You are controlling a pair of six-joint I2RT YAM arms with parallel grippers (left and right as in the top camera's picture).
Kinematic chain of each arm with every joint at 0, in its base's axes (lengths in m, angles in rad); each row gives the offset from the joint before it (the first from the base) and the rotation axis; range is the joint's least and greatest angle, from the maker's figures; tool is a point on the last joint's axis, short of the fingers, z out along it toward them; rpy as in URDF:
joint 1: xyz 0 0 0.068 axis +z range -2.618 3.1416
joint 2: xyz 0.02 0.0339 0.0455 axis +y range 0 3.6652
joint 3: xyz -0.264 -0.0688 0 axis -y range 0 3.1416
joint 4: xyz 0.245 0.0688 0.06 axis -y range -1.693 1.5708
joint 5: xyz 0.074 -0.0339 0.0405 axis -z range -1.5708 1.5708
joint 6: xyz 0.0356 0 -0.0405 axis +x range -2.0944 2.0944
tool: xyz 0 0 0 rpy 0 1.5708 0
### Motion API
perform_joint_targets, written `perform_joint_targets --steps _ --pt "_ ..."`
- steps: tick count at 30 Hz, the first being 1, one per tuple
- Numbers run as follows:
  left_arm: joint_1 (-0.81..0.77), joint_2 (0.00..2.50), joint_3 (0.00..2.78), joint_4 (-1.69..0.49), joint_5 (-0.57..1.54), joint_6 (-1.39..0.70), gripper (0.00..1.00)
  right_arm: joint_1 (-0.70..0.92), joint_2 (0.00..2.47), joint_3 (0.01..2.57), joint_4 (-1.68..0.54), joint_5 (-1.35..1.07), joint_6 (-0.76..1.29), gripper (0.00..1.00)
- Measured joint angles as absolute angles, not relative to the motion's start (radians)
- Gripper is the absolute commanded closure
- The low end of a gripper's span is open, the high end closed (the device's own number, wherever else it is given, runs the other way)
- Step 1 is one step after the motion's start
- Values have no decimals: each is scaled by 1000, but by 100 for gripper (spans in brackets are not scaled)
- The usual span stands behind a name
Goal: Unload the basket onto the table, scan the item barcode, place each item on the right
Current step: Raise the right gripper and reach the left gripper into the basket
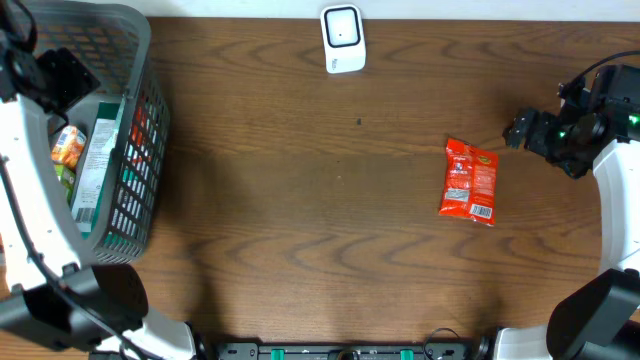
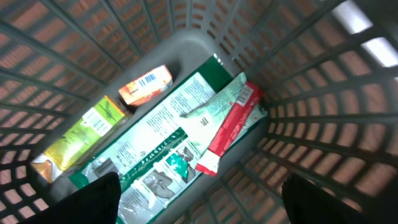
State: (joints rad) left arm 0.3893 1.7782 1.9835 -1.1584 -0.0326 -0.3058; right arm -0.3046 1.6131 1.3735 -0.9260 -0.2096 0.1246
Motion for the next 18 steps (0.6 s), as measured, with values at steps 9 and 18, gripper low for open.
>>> perform_joint_targets --steps 9,18 --pt "389 1910 1983 -1156 -30 -328 16 -305 1613 1374 -926 -210 125 1" --pt "389 1973 1983 -1142 -21 -337 16 -305 1613 1374 -926 -210 125 1"
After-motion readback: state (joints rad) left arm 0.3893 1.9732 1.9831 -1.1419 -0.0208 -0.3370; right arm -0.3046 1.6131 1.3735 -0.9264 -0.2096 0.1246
